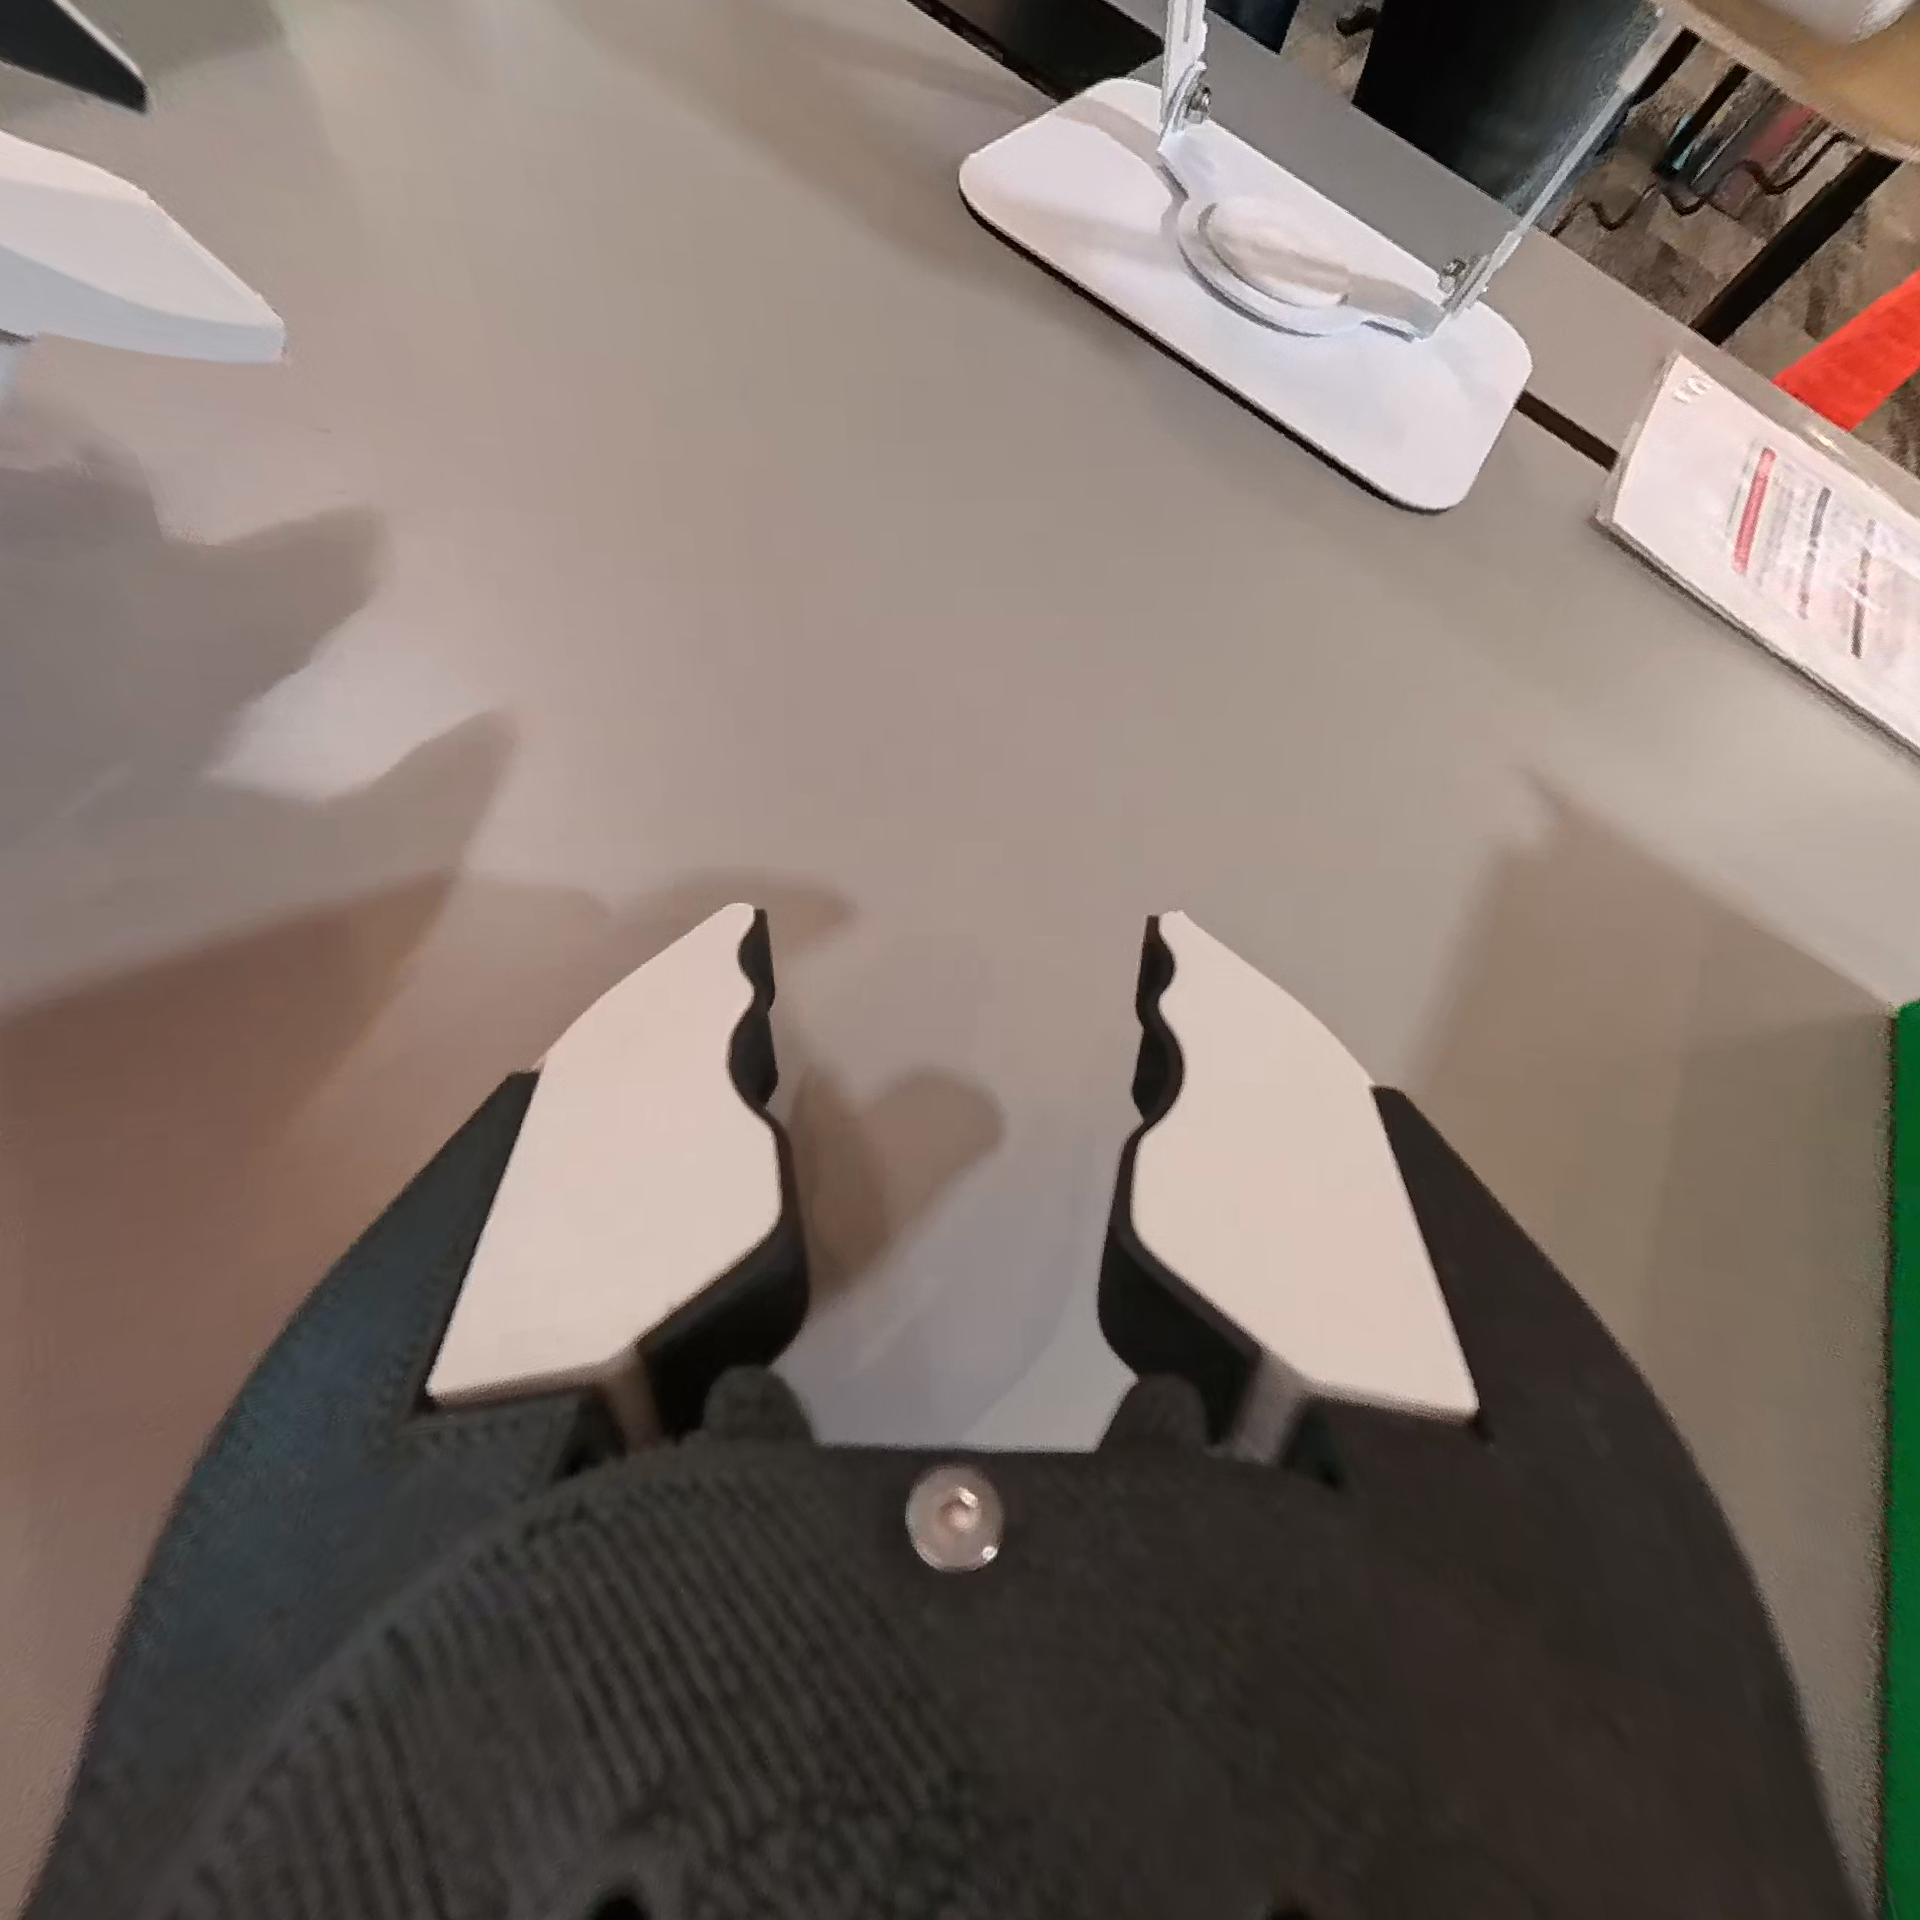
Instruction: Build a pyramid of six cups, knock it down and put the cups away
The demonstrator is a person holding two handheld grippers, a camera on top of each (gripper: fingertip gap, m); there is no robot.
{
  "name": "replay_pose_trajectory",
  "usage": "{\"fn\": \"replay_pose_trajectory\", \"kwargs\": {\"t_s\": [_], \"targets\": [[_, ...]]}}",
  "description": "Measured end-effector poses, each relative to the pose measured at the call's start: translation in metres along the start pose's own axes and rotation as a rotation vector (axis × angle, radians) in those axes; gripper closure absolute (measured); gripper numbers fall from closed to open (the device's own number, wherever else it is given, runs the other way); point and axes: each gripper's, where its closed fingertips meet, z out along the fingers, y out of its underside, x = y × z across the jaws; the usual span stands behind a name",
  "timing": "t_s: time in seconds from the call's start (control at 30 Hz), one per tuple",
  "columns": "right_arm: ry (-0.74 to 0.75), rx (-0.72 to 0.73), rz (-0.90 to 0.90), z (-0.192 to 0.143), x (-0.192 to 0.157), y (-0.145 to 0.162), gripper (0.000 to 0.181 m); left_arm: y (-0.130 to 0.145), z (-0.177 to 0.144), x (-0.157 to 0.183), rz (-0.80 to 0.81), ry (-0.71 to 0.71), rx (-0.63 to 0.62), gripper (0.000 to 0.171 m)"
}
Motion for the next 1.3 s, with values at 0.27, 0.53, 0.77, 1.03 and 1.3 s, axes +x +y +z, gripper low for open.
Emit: {"fn": "replay_pose_trajectory", "kwargs": {"t_s": [0.27,0.53,0.77,1.03,1.3], "targets": [[-0.019,0.021,0.037,-0.001,0.004,-0.005,0.114,-0.047,0.017,-0.013,0.117,0.042,-0.056,0.148],[-0.009,0.024,0.093,-0.005,0.018,-0.001,0.115,-0.085,0.007,-0.043,0.059,0.001,-0.034,0.171],[-0.040,0.051,0.100,-0.009,0.003,-0.013,0.107,-0.039,-0.032,-0.031,0.112,-0.057,-0.036,0.156],[-0.132,0.118,0.045,-0.011,-0.032,-0.040,0.107,0.015,-0.056,-0.008,0.007,-0.003,-0.037,0.156],[-0.214,0.099,0.039,0.009,-0.047,-0.047,0.108,0.037,-0.064,-0.021,-0.038,-0.052,-0.054,0.154]]}}
